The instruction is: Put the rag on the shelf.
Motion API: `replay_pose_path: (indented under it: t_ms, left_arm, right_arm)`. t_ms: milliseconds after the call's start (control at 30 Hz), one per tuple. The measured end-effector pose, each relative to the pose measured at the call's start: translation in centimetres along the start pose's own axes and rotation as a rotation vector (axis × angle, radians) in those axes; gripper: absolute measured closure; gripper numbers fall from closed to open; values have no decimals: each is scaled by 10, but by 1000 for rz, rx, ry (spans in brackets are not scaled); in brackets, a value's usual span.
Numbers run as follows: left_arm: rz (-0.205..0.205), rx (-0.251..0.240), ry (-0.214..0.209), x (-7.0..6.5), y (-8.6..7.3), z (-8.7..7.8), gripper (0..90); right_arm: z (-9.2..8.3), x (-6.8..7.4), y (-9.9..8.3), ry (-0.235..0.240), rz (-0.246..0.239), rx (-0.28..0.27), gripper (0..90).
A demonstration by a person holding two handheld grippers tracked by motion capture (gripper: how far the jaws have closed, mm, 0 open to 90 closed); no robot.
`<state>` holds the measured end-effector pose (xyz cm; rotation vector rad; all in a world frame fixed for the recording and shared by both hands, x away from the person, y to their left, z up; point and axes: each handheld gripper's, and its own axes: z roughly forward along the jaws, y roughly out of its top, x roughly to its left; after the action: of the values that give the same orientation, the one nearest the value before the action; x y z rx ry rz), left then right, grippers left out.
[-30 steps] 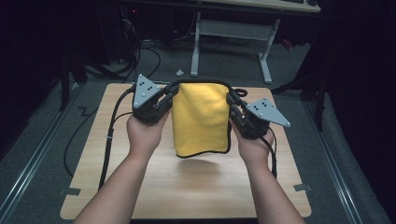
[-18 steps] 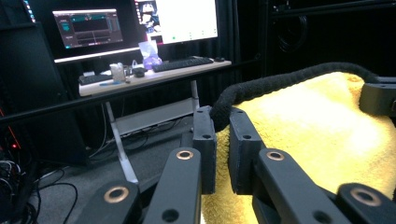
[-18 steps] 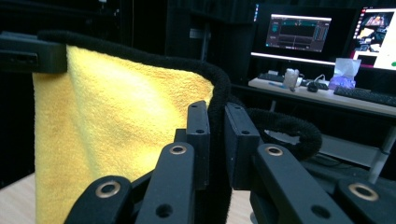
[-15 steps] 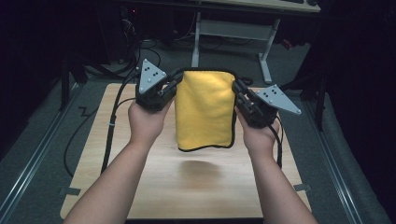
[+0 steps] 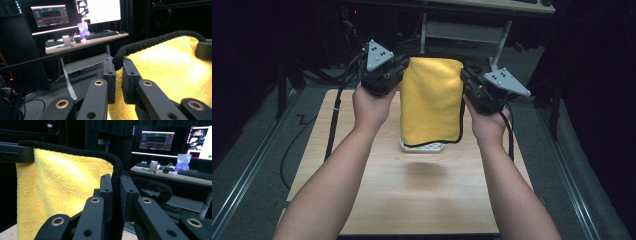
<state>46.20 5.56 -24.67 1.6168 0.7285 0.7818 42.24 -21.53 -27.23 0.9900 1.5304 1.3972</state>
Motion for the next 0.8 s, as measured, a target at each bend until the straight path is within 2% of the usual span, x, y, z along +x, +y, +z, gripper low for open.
replay_pose_path:
  t_ms: [100,167,200,300,367,467,567,600,633,667,733,767,800]
  left_arm:
    - [7,23,27,6,1,13,831]
    - [19,31,30,9,1,20,832]
    - [32,34,33,10,-1,23,831]
    - [56,36,19,12,-8,33,831]
    - [56,53,14,13,-15,41,831]
    - [69,77,10,15,-26,52,831]
    - [164,121,39,12,-36,62,831]
    - [172,127,46,12,-37,64,831]
    - [167,131,50,14,-38,65,831]
    - [143,129,48,19,-39,66,831]
    - [135,124,48,20,-38,66,831]
    - [120,100,47,25,-33,62,831]
    - [120,100,47,25,-33,62,831]
  right_arm:
    - [12,-5,-1,9,2,5,823]
    - [14,-5,-2,8,2,8,823]
    - [18,-7,-3,1,-14,13,823]
    - [26,-14,-8,-11,-22,22,823]
    - [28,-15,-9,-15,-29,21,822]
    - [38,-23,-17,-21,-39,53,822]
    - [45,-26,-19,-22,-37,82,822]
    - [49,-27,-20,-22,-38,93,822]
    - [53,-27,-21,-22,-37,106,822]
    - [59,-28,-23,-17,-33,130,822]
    - [62,-29,-24,-9,-17,134,822]
    - [62,-29,-23,9,0,125,822]
    - [61,-28,-22,16,2,115,822]
